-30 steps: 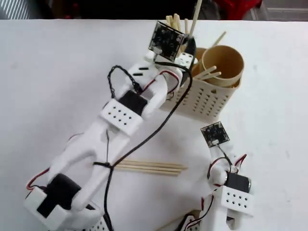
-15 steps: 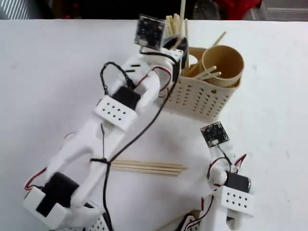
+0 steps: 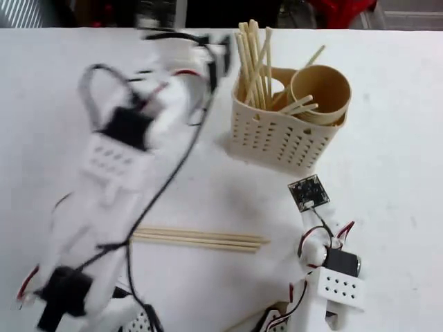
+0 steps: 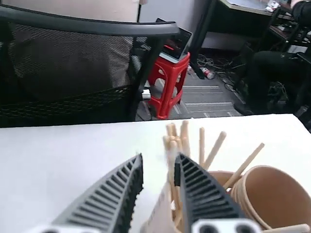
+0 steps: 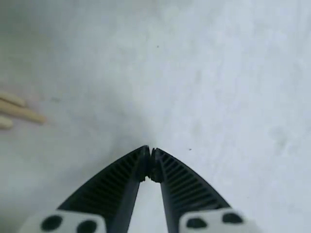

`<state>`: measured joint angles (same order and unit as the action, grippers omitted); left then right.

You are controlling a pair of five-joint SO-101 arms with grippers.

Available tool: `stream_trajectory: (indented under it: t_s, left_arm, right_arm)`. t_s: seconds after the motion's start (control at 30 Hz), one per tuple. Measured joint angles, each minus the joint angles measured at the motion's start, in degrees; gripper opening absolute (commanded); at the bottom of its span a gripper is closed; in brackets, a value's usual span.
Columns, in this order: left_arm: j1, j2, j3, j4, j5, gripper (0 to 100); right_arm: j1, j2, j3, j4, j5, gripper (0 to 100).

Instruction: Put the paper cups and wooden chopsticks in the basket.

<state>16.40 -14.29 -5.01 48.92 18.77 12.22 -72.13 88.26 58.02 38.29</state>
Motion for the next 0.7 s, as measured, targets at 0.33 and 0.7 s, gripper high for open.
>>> stream_trajectory:
  t_s: [0.33,0.7]
  left_arm:
    - [7.8,-3.3,1.0,2.6,-16.1,5]
    - [17.5,16.2,1.3,-16.0,-33.2,5]
  right_arm:
    - [0.0,0.0,0.0,0.0,0.0,1.8]
    - [0.0,0.0,0.0,0.0,0.0,1.8]
